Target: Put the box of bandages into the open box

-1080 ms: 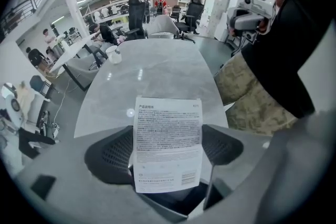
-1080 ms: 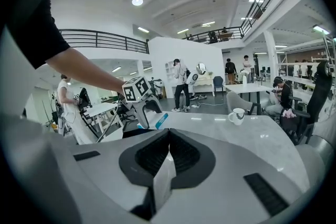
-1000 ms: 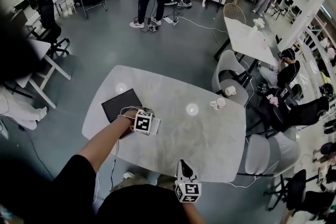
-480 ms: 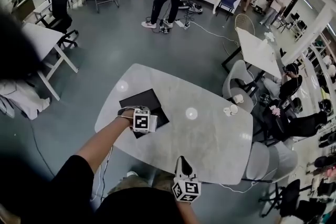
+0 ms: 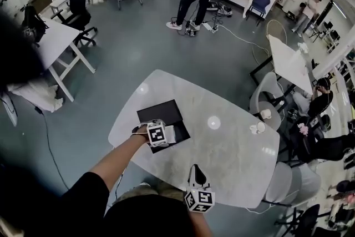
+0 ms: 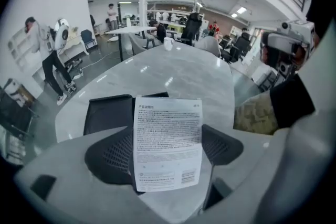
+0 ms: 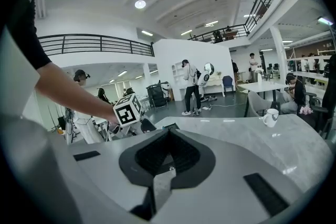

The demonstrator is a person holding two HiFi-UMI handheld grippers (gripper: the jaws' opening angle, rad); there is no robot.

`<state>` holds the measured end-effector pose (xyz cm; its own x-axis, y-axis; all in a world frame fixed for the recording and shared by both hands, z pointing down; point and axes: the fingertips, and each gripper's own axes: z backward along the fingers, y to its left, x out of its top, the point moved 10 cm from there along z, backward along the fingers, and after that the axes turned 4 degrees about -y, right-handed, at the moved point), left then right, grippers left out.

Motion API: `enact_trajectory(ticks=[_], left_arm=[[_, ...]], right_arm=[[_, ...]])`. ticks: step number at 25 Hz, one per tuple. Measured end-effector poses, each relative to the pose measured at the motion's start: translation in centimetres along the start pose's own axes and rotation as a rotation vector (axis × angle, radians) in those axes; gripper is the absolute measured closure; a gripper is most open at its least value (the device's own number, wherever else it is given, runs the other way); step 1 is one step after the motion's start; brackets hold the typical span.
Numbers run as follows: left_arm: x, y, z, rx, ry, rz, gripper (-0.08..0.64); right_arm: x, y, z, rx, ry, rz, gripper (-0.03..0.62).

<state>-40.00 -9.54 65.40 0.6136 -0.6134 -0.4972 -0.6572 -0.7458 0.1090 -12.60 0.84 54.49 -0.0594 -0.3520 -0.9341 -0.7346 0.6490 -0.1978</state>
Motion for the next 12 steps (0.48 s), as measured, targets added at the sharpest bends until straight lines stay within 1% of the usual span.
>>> enact_trajectory(ticks=[2, 4, 9, 12], left_arm=[[0.4, 0.2, -0.7, 0.005, -0.041, 0.051, 0.144], [0.8, 0.6, -1.0, 0.021, -0.056, 0.064, 0.144], [1.3, 1.9, -3.4, 0.038, -0.034, 0.1, 0.144], [1.4, 2.6, -4.6, 0.05, -0.02, 0.135, 0.144]], right_arm=[[0.2, -0.4, -1.5, 0.017, 0.011, -0.009, 0.58], [0.3, -0.7, -2.8, 0.035, 0.015, -0.021, 0.58], [0.5, -2.5, -5.2, 0.068, 0.033, -0.013, 0.58], [0.5, -3.8, -6.2, 0.074, 0.048, -0.015, 0.58]])
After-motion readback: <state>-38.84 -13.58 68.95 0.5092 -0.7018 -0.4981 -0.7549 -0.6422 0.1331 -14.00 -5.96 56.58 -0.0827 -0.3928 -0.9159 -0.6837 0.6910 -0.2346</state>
